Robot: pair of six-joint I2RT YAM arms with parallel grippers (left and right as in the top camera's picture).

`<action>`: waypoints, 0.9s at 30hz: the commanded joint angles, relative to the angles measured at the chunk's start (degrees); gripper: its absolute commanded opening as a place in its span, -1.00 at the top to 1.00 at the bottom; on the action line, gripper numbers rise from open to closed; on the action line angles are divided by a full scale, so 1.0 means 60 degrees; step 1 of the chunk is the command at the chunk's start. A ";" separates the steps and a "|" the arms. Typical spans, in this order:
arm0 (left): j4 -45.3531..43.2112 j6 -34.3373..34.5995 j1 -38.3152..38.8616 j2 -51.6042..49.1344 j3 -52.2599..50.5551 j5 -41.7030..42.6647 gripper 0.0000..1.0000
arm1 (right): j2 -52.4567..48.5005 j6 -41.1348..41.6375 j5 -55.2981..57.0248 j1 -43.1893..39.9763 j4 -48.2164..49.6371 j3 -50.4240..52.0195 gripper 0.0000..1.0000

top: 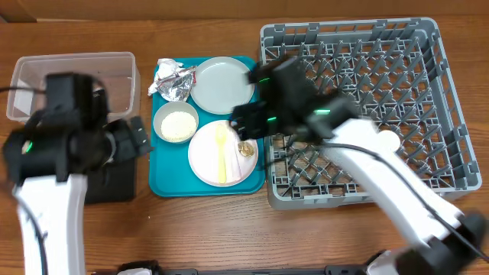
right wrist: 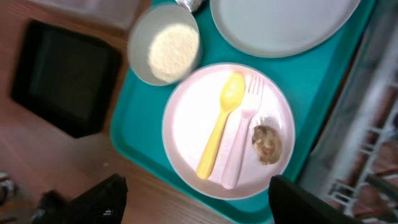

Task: Sort waste into correct bins and load items into the dishwasher rack
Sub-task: 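Reach the right gripper to the yellow spoon on the pink plate and grasp it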

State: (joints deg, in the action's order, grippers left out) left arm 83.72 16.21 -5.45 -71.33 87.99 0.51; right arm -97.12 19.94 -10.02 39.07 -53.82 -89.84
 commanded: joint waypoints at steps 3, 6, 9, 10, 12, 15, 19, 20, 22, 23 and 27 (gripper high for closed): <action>0.0324 0.0073 -0.0117 0.0514 0.0204 -0.1326 -1.00 | -0.1432 0.1978 0.2018 0.1202 0.0572 -0.0040 -0.53; 0.0506 0.0761 -0.0127 0.0623 0.0204 -0.2069 -1.00 | -0.2146 0.2441 0.2710 0.1665 0.0885 -0.0040 -0.50; 0.0455 0.1206 -0.0266 0.0725 0.0204 -0.2273 -1.00 | -0.2696 0.2703 0.2830 0.1891 0.1042 -0.0040 -0.30; 0.0408 0.1330 -0.0339 0.0736 0.0204 -0.2269 -1.00 | -0.2889 0.2834 0.2962 0.1923 0.1042 -0.0040 -0.30; 0.0317 0.1545 -0.0488 0.0769 0.0204 -0.2222 -1.00 | -0.3198 0.2954 0.3155 0.1931 0.1038 -0.0040 -0.29; 0.0146 0.1559 -0.0703 0.0805 0.0208 -0.1785 -1.00 | -0.3672 0.2973 0.3166 0.1912 0.1180 -0.0040 -0.24; -0.0171 0.1555 -0.0929 0.0856 0.0211 -0.1056 -1.00 | -0.4014 0.2976 0.3158 0.1916 0.1424 -0.0040 -0.05; -0.0215 0.1552 -0.0929 0.0856 0.0211 -0.1071 -1.00 | -0.4036 0.2976 0.3155 0.1916 0.1497 -0.0040 0.00; -0.0251 0.1555 -0.0929 0.0831 0.0211 -0.1067 -1.00 | -0.4095 0.2980 0.3155 0.1916 0.1687 -0.0040 0.09; -0.0244 0.1555 -0.0925 0.0827 0.0211 -0.1067 -1.00 | -0.4153 0.2980 0.3162 0.1916 0.1770 -0.0040 0.12; -0.0120 0.1552 -0.0925 0.0827 0.0211 -0.1071 -1.00 | -0.4510 0.3450 0.3133 0.1876 0.2036 -0.0040 0.17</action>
State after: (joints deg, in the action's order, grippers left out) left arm 82.74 24.34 -10.63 -67.37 88.18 -6.63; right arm -121.75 38.48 7.94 50.65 -42.30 -89.84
